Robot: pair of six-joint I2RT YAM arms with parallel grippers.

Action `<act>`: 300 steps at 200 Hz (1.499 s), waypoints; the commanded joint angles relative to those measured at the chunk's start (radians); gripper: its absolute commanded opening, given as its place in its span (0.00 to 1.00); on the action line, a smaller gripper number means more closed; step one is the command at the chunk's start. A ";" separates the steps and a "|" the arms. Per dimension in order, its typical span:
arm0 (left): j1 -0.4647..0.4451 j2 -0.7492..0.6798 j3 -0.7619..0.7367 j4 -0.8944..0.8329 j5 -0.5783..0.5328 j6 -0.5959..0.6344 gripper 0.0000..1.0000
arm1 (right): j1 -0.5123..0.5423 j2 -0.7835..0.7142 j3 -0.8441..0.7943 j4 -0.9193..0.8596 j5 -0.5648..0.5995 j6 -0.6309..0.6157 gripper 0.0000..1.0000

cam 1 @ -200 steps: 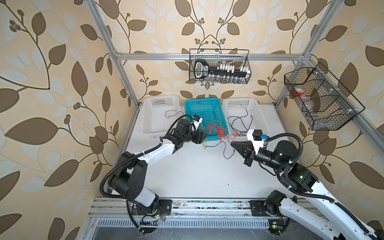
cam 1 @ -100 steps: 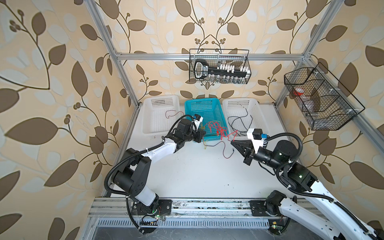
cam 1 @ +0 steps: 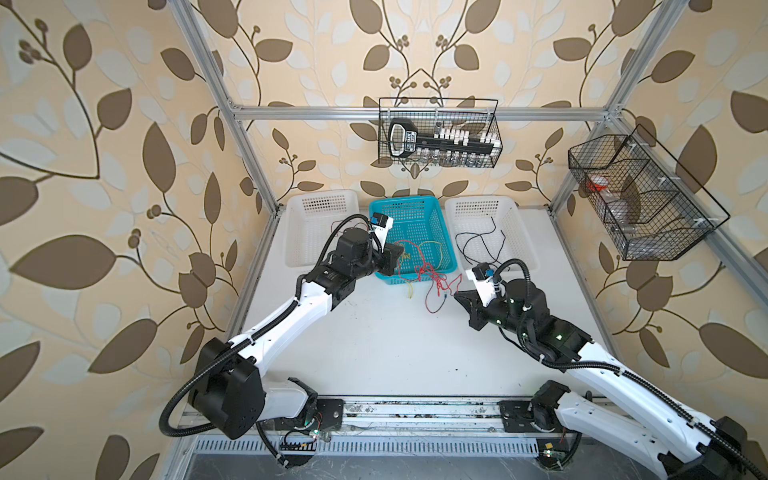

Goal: Untangle the cables

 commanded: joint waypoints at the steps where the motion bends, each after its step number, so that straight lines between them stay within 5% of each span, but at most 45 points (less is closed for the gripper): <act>1: -0.009 -0.094 0.084 -0.101 -0.061 -0.006 0.00 | -0.026 -0.001 -0.025 0.010 0.107 0.063 0.00; 64: -0.009 -0.241 0.212 -0.252 -0.092 0.029 0.00 | -0.148 -0.037 -0.106 0.023 0.151 0.124 0.00; 114: -0.009 -0.298 0.314 -0.300 -0.322 0.117 0.00 | -0.150 -0.075 -0.146 0.111 0.028 0.081 0.00; 161: -0.006 -0.232 0.425 -0.338 -0.537 0.238 0.00 | -0.149 -0.137 -0.184 0.281 -0.201 0.075 0.00; 191: 0.016 -0.167 0.486 -0.343 -0.643 0.318 0.00 | -0.149 -0.163 -0.179 0.317 -0.225 0.074 0.00; 300: 0.459 0.132 0.610 -0.350 -0.472 0.263 0.00 | -0.073 -0.090 -0.117 0.252 -0.156 0.028 0.00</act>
